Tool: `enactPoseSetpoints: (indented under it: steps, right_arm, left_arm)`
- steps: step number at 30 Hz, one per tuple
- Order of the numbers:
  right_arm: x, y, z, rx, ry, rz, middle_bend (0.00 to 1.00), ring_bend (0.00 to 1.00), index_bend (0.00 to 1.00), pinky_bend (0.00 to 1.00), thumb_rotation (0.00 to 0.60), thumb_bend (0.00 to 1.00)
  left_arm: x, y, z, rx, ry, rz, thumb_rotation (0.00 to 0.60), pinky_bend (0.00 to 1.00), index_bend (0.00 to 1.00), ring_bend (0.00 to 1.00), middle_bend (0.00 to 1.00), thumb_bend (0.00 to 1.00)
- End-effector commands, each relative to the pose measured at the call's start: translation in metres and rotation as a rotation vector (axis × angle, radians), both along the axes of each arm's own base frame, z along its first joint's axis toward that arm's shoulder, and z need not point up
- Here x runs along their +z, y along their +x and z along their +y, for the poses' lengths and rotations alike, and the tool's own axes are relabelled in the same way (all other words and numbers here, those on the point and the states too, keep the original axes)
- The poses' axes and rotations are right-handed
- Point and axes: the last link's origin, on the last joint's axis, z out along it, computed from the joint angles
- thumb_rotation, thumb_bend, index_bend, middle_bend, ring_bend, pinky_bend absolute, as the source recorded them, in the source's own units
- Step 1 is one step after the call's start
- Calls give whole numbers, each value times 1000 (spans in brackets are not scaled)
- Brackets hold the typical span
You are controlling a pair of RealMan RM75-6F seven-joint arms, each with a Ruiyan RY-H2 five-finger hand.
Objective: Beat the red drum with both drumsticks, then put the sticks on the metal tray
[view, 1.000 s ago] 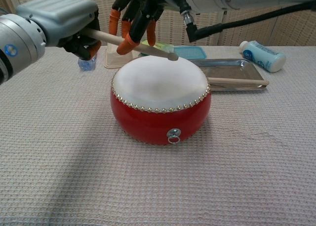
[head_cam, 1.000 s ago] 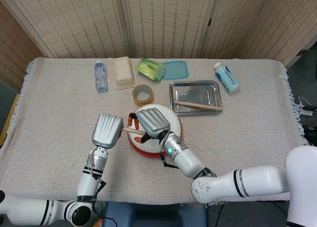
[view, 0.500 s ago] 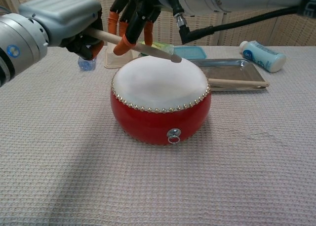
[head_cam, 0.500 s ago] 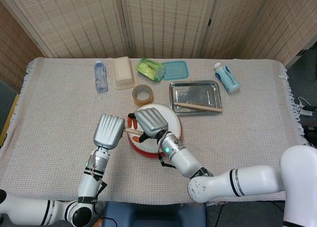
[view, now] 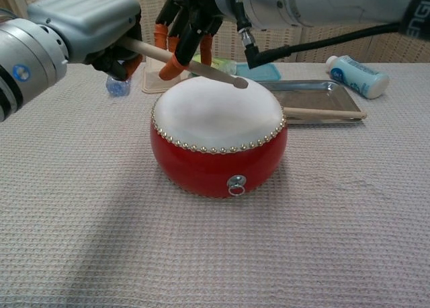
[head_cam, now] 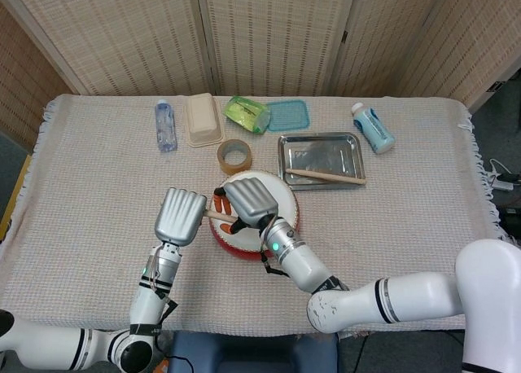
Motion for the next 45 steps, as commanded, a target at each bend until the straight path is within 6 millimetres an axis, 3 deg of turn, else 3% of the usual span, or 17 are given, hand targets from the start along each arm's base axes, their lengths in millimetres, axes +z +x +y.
enactPoseSetpoints:
  steps: [1, 31, 37, 45]
  right_arm:
    - [0, 1, 0, 0, -3, -4, 599, 470, 585, 569, 600, 157]
    - [-5, 0, -2, -24, -48, -23, 790, 653, 828, 612, 600, 184]
    - [-3, -3, -3, -23, -63, -12, 802, 664, 862, 613, 600, 195]
    - [-2, -4, -3, -11, -73, 11, 822, 682, 915, 615, 600, 210]
  left_arm:
    - [-1, 0, 0, -2, -2, 2, 600, 1000, 1000, 1000, 1000, 646]
    - [-3, 2, 0, 4, -18, -14, 600, 1000, 997, 1000, 1000, 606]
    - [1, 3, 1, -4, -14, -18, 600, 1000, 869, 953, 980, 531]
    - [2, 5, 0, -21, -15, -19, 600, 1000, 622, 789, 791, 462]
